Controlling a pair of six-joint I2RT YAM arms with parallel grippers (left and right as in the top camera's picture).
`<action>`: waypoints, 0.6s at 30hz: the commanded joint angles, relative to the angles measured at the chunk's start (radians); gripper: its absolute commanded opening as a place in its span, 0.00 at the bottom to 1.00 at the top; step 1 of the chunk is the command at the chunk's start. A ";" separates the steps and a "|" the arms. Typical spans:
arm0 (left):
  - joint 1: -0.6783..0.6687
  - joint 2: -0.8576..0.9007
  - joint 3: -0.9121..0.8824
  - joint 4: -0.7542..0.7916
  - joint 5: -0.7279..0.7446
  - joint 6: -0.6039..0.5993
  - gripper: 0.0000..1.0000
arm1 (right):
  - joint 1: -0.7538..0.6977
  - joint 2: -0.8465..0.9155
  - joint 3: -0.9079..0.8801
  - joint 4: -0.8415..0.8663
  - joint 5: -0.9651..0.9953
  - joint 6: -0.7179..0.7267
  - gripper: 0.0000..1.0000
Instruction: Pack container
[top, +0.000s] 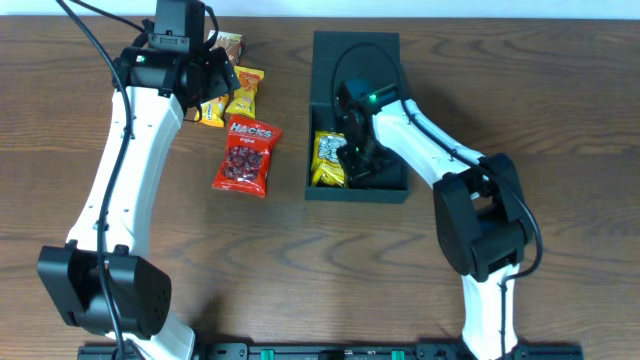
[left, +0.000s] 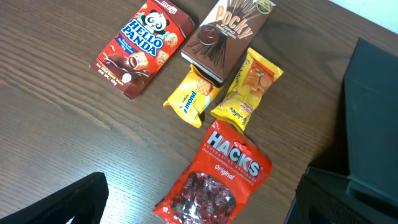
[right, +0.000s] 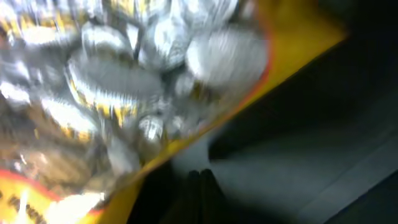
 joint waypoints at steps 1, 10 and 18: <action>0.004 0.006 -0.002 -0.006 0.004 0.021 0.97 | -0.010 0.007 0.030 0.047 0.036 0.012 0.02; 0.004 0.006 -0.002 -0.008 0.004 0.022 0.98 | -0.007 0.018 0.030 0.176 0.036 0.023 0.02; 0.004 0.007 -0.029 -0.029 0.004 0.048 0.96 | -0.011 0.002 0.135 0.061 0.068 0.020 0.02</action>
